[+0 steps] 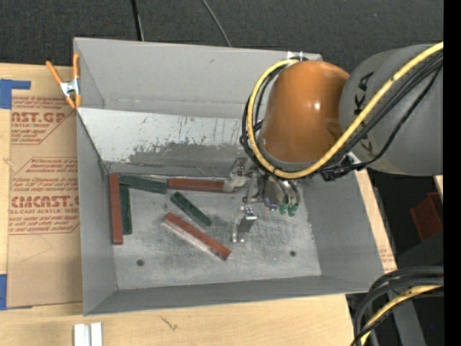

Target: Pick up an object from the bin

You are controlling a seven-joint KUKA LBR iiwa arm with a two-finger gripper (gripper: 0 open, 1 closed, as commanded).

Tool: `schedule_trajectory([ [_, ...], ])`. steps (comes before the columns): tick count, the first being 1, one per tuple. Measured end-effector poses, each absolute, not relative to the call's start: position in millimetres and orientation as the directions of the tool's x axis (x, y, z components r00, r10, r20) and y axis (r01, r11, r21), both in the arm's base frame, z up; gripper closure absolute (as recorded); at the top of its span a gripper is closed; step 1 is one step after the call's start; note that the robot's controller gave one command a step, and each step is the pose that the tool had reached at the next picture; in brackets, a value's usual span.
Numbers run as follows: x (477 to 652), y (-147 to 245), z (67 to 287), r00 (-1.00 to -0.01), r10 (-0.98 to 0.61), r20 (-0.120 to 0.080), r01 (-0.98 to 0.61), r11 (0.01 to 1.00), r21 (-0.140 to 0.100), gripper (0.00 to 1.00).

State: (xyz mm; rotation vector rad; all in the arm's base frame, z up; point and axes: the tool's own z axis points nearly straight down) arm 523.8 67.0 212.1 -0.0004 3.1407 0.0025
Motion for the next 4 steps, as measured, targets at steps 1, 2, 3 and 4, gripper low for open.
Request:
schedule_trajectory([
  [1,523.8,67,212,-1.0,0.0,-0.001,0.0,1.0,0.002,0.0],
  [2,515.9,74,168,-0.998,0.064,-0.007,0.064,0.998,0.002,0.0],
  [3,518.2,67,82,-0.996,-0.071,-0.052,-0.071,0.997,0.002,1.0],
  [4,518.2,67,82,-0.996,-0.071,-0.052,-0.071,0.997,0.002,1.0],
])
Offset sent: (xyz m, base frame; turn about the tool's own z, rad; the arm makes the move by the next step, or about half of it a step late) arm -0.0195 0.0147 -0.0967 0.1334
